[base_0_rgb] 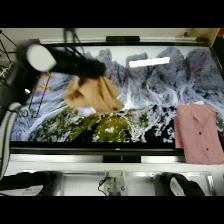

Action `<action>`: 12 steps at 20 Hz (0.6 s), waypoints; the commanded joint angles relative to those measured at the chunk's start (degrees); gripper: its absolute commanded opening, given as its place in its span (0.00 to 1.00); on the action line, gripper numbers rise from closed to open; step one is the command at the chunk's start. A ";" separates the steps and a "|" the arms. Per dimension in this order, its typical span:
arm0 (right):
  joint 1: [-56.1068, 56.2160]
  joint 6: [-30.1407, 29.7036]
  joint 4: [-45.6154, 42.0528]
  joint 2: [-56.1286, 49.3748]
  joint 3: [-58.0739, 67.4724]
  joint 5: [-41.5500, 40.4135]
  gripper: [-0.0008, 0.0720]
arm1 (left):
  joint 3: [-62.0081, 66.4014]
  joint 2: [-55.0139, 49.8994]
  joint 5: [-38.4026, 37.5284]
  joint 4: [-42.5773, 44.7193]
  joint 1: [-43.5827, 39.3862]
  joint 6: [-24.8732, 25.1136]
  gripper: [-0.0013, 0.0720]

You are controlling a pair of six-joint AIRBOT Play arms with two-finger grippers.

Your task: Fold the shirts.

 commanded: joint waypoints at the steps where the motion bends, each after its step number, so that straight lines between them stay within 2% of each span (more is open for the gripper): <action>1: -0.02 1.68 -4.02 4.37 0.44 4.00 0.88 | -12.13 -1.14 9.64 0.00 -11.87 -6.27 0.10; 2: 0.00 2.21 -3.65 4.24 0.24 5.07 0.88 | -13.99 -3.26 11.74 -0.02 -14.19 -6.40 0.15; 3: 0.00 2.25 -2.19 4.13 -0.79 5.49 0.88 | -14.19 -5.40 11.72 -0.02 -15.41 -6.40 0.46; 4: 0.00 2.36 -0.96 4.13 -2.36 5.70 0.88 | -13.84 -6.88 10.71 0.00 -15.65 -6.56 0.89; 5: 0.02 2.38 0.72 4.13 -4.63 5.84 0.88 | -13.03 -7.32 8.44 0.74 -14.67 -5.97 1.00; 9: 0.02 2.93 11.85 4.11 -18.43 3.13 0.88 | -5.29 -3.15 -7.58 12.17 -2.86 1.14 1.00; 11: 1.68 3.17 18.88 3.17 -26.29 -0.81 0.88 | -3.78 0.33 -12.81 15.54 5.62 6.84 1.00; 12: 4.76 3.87 19.69 1.95 -29.00 -2.71 0.88 | -3.96 1.44 -15.32 15.87 10.08 8.35 1.00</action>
